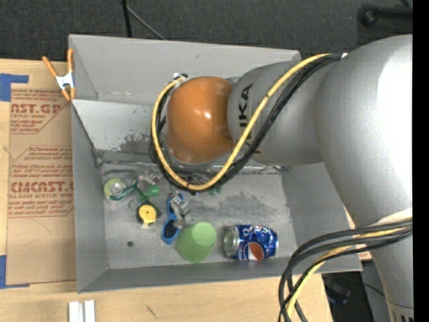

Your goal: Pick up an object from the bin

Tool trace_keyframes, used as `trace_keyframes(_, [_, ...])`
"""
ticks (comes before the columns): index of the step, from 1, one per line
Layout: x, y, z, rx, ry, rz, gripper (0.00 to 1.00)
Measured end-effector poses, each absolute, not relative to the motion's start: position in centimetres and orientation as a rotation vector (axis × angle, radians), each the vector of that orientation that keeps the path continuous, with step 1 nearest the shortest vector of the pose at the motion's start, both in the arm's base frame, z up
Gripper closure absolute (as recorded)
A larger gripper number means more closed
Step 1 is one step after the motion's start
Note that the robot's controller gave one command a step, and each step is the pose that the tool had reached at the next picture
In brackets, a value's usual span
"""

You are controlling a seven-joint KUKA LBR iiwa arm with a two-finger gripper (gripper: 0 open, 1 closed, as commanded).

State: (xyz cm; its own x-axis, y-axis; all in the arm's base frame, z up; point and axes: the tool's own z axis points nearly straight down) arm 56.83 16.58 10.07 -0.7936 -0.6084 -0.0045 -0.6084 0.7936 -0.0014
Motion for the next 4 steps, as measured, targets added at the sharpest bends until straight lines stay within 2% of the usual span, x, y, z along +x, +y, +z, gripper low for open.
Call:
trace_keyframes(1, [57.0, 17.7, 10.0, -1.495, 2.759, 0.003, 0.00])
trace_keyframes(2, [57.9, 17.1, 7.1, -1.868, 2.515, 0.001, 0.00])
trace_keyframes(3, [58.0, 17.2, 7.2, -1.861, 2.514, 0.004, 0.00])
trace_keyframes(4, [58.0, 17.2, 7.2, -1.862, 2.514, 0.004, 1.00])
